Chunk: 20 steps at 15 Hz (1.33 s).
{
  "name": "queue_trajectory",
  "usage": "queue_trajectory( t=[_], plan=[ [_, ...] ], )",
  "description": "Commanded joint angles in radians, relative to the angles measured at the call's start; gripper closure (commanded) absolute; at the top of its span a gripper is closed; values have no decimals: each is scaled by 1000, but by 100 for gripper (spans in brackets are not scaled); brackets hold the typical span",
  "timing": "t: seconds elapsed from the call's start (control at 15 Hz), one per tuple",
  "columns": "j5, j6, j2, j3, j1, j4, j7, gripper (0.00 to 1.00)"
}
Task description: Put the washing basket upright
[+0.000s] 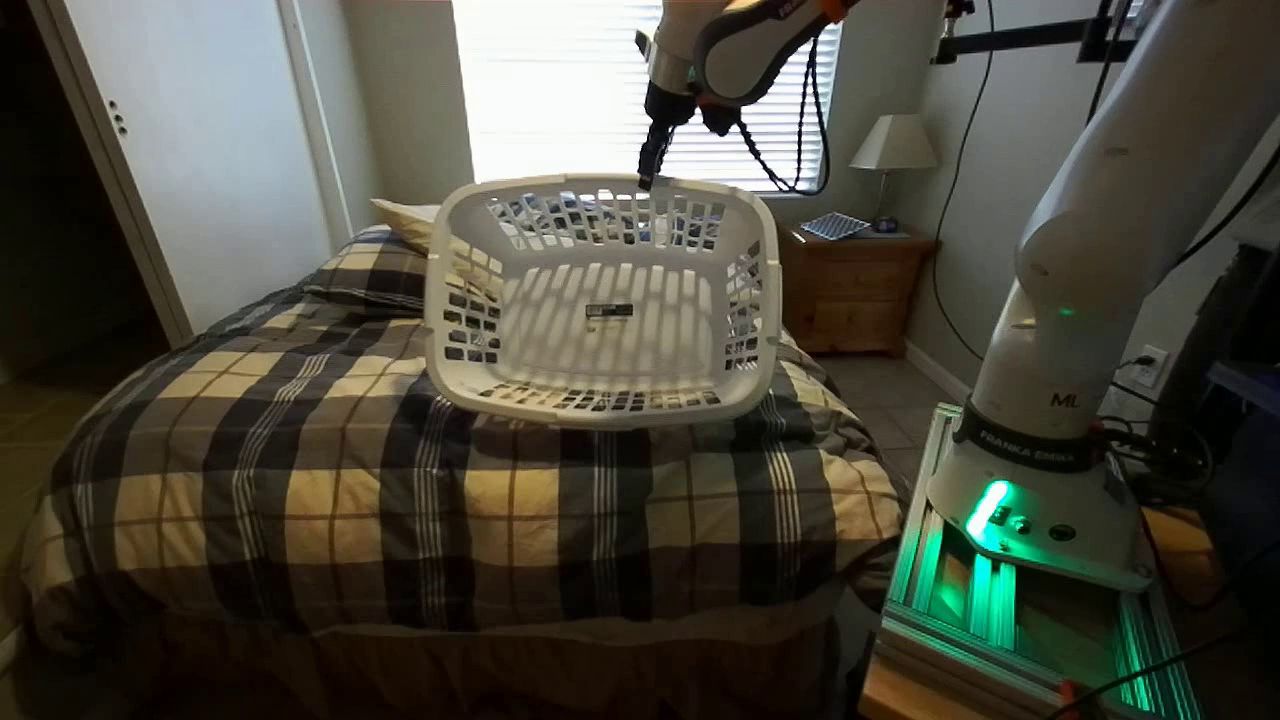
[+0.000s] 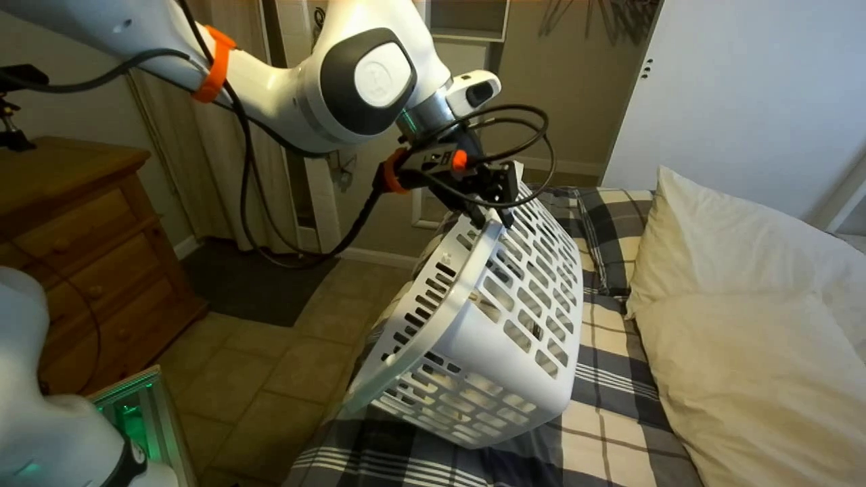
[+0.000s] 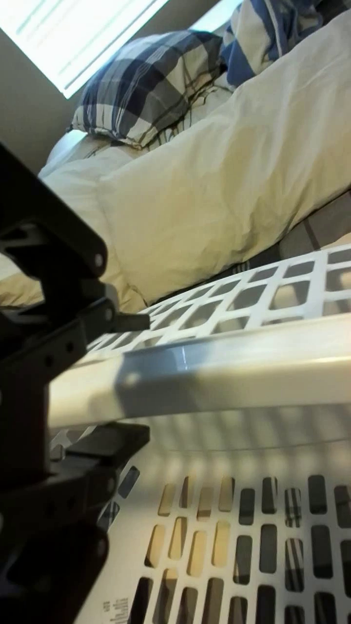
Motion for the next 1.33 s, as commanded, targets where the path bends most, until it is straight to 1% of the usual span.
queue_trajectory(
  t=[0.0,0.2,0.27,0.4,0.67,0.87,1.0,1.07,1.13,1.2,1.27],
  plan=[
    [-157,-28,-10,2,-47,-12,60,20],
    [-339,-51,-17,-11,-74,-14,101,2],
    [-400,-52,-14,-20,-82,-14,111,0],
    [-506,-51,-16,-35,-87,-15,133,0],
    [-670,7,7,-84,-86,-32,168,0],
    [-806,46,18,-110,-86,-32,238,0],
    [-844,63,20,-119,-74,-31,287,0],
    [-837,78,16,-120,-65,-34,298,0],
    [-836,86,13,-96,-73,-33,319,0],
    [-836,95,7,-88,-67,-30,340,0],
    [-809,104,0,-78,-56,-29,365,0]
  ],
)
